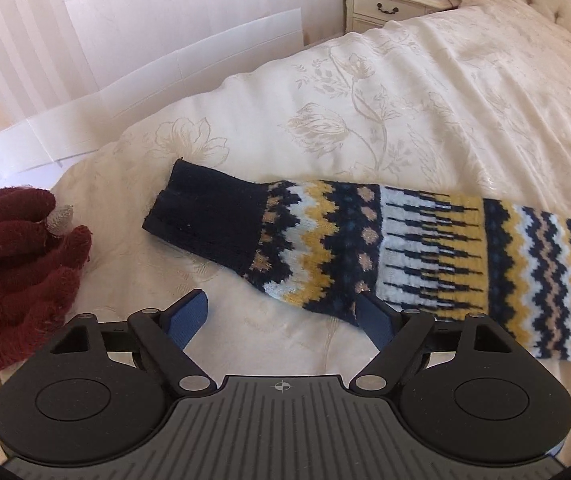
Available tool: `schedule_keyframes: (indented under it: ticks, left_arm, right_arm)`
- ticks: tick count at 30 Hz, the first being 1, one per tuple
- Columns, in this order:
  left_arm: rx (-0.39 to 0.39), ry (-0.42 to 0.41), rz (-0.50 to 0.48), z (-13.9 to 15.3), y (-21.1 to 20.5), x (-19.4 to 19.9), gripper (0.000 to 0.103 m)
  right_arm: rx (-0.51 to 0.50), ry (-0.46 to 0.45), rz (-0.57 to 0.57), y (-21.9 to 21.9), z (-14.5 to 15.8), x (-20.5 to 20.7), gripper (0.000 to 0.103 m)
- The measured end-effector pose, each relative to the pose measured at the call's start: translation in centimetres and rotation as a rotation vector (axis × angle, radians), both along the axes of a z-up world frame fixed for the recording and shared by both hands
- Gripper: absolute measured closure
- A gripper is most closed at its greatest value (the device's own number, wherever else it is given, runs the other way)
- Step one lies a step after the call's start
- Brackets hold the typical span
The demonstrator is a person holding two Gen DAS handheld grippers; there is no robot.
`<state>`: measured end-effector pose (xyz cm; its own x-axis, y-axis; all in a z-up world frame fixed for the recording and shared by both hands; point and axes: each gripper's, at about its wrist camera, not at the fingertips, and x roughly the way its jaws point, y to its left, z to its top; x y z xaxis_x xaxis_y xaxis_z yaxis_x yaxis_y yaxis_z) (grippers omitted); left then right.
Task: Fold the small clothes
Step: 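Move the left gripper to the navy cuff of the other sleeve, then close the left gripper on the navy sleeve cuff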
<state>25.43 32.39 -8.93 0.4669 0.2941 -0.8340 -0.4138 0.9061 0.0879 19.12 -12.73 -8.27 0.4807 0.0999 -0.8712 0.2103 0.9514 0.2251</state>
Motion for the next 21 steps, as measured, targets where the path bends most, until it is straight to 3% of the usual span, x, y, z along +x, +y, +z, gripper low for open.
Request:
schedule_keyframes:
  ticks: [8,10,12,14,18,21]
  left_arm:
    - [-0.006,-0.016,0.004,-0.8,1.0,2.4,0.022]
    - [0.005,-0.014,0.000,-1.0,1.0,2.9,0.032]
    - [0.014,0.008,-0.013,-1.1,0.9,3.5,0.066]
    - [0.006,0.023,-0.014,-1.1,0.8,3.8,0.085]
    - [-0.070,-0.055,-0.013,0.5,0.2,3.3,0.096]
    - [-0.041,-0.100,-0.067,2.8,-1.9,3.1,0.096]
  right_arm:
    - [0.025,0.003,-0.064,0.2,-0.1,0.2,0.010]
    - [0.056,0.027,-0.086,-0.1,-0.5,0.4,0.009]
    - [0.057,0.041,-0.074,-0.2,-0.7,0.4,0.010]
    - [0.030,0.047,-0.050,-0.1,-0.9,0.4,0.010]
    - [0.006,0.049,-0.017,-0.3,-1.1,0.0,0.010]
    - [0.017,0.050,-0.023,-1.2,-1.3,-0.4,0.010]
